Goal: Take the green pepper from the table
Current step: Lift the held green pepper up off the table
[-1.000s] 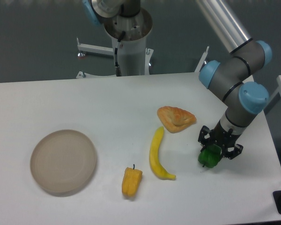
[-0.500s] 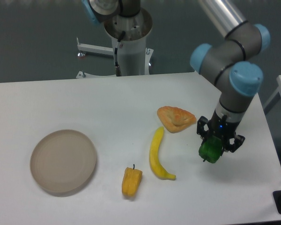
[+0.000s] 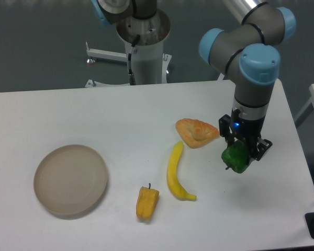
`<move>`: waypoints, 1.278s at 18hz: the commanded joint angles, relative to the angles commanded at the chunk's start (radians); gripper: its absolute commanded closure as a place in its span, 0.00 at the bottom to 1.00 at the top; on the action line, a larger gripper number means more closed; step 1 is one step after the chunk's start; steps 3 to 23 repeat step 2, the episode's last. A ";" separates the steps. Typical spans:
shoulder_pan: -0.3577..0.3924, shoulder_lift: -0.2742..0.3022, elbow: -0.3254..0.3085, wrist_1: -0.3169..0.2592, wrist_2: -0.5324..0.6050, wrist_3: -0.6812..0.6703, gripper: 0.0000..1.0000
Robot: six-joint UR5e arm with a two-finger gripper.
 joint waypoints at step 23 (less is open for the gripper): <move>-0.002 0.000 -0.003 0.002 0.002 0.000 0.55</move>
